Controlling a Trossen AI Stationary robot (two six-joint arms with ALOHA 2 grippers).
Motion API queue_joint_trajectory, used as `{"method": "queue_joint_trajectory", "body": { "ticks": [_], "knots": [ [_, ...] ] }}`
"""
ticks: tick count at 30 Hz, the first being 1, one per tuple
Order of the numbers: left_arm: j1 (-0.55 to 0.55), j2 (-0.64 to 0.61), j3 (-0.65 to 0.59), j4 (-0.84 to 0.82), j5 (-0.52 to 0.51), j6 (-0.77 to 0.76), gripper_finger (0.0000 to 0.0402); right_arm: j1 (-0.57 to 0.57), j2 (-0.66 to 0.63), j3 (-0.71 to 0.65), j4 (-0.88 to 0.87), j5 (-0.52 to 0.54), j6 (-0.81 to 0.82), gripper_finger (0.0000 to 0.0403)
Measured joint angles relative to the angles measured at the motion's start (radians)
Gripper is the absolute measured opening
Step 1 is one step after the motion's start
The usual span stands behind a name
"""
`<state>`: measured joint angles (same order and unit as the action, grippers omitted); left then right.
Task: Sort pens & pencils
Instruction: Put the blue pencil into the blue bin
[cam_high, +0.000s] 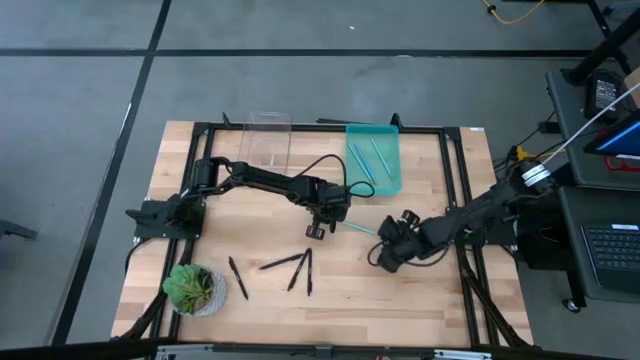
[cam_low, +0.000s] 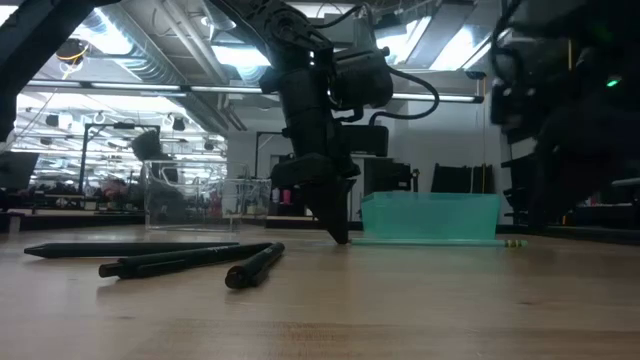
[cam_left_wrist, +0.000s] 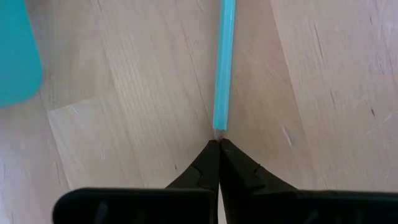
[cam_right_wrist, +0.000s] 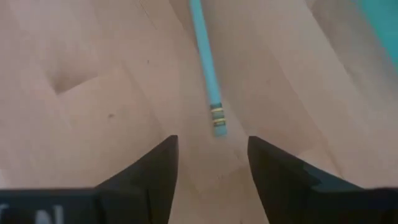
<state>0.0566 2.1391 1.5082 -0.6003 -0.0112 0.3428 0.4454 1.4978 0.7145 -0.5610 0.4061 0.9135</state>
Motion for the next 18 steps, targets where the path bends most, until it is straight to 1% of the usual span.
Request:
{"method": "queue_joint_trajectory", "body": {
  "ticks": [6, 9, 12, 15, 18],
  "knots": [
    [0.000, 0.000, 0.000, 0.001, 0.002, 0.000, 0.0000, -0.084, 0.027, 0.001, 0.079, -0.066, -0.138, 0.0196],
    [0.000, 0.000, 0.000, 0.001, 0.002, 0.000, 0.0000, -0.120, 0.051, 0.001, 0.079, -0.072, -0.184, 0.0196],
    [0.000, 0.000, 0.000, 0.002, 0.003, 0.000, 0.0000, -0.147, 0.085, 0.002, 0.085, -0.101, -0.212, 0.0195],
    [0.000, 0.000, 0.000, 0.002, 0.003, 0.000, 0.0000, -0.166, 0.111, 0.005, 0.098, -0.133, -0.239, 0.0185],
    [0.000, 0.000, 0.000, 0.002, 0.003, 0.001, 0.0000, -0.169, 0.117, 0.005, 0.103, -0.150, -0.255, 0.0162]
  ]
}}
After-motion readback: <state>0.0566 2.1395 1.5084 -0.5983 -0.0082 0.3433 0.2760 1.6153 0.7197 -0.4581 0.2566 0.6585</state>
